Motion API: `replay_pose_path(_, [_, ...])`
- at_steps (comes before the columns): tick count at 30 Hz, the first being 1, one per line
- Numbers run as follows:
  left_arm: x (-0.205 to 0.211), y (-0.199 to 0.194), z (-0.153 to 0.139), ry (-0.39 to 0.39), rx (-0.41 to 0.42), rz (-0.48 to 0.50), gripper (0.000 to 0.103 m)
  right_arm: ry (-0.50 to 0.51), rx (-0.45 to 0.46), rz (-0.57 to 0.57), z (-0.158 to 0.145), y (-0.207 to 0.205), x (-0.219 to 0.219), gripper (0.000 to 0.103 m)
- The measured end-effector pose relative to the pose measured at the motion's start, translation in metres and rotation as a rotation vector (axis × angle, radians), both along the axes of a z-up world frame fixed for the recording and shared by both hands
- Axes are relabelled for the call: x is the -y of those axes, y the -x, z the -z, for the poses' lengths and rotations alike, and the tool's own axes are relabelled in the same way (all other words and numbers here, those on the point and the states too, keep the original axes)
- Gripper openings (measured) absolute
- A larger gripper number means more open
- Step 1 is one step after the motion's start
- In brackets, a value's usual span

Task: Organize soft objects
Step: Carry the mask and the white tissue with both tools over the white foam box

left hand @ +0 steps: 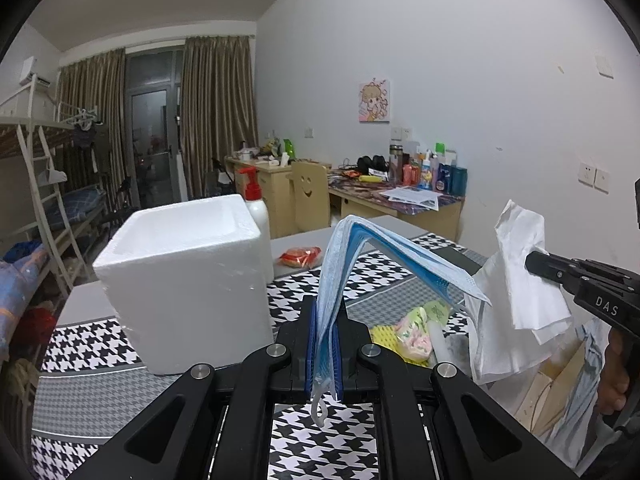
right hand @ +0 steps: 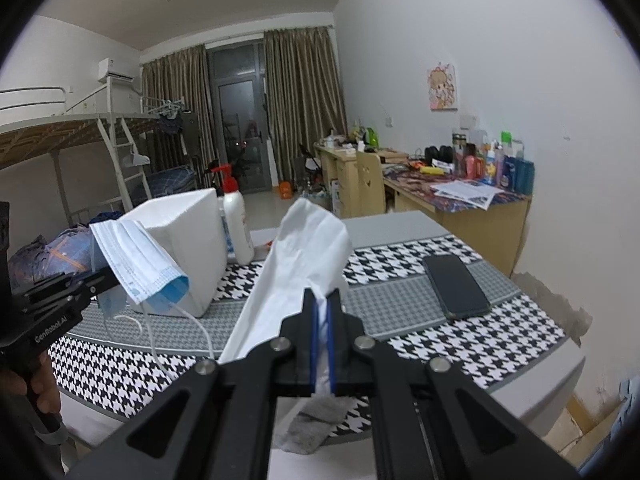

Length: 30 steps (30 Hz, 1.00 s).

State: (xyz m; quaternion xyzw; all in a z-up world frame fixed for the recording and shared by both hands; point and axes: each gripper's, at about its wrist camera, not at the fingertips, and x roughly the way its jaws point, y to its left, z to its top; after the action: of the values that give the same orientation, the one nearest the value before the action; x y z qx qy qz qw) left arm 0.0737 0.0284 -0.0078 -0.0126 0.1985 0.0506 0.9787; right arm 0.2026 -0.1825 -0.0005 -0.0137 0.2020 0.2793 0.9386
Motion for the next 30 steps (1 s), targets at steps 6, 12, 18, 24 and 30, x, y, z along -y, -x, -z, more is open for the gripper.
replay_pose_path(6, [-0.013, 0.013, -0.011, 0.003, 0.023, -0.042, 0.008, -0.012, 0.028, -0.023, -0.008, 0.002, -0.007, 0.006])
replay_pose_path(12, [-0.022, 0.027, -0.021, -0.002, 0.048, -0.08, 0.008, -0.014, 0.04, -0.047, -0.012, 0.004, -0.017, 0.006])
replay_pose_path(18, [-0.03, 0.031, -0.029, -0.001, 0.062, -0.106, 0.008, -0.013, 0.059, -0.07, -0.017, 0.004, -0.03, 0.006])
replay_pose_path(24, [-0.037, 0.027, -0.035, -0.004, 0.065, -0.132, 0.008, -0.012, 0.069, -0.087, -0.021, 0.0, -0.041, 0.006])
replay_pose_path(30, [-0.039, 0.02, -0.04, -0.018, 0.073, -0.148, 0.008, -0.019, 0.078, -0.104, -0.025, -0.003, -0.051, 0.006])
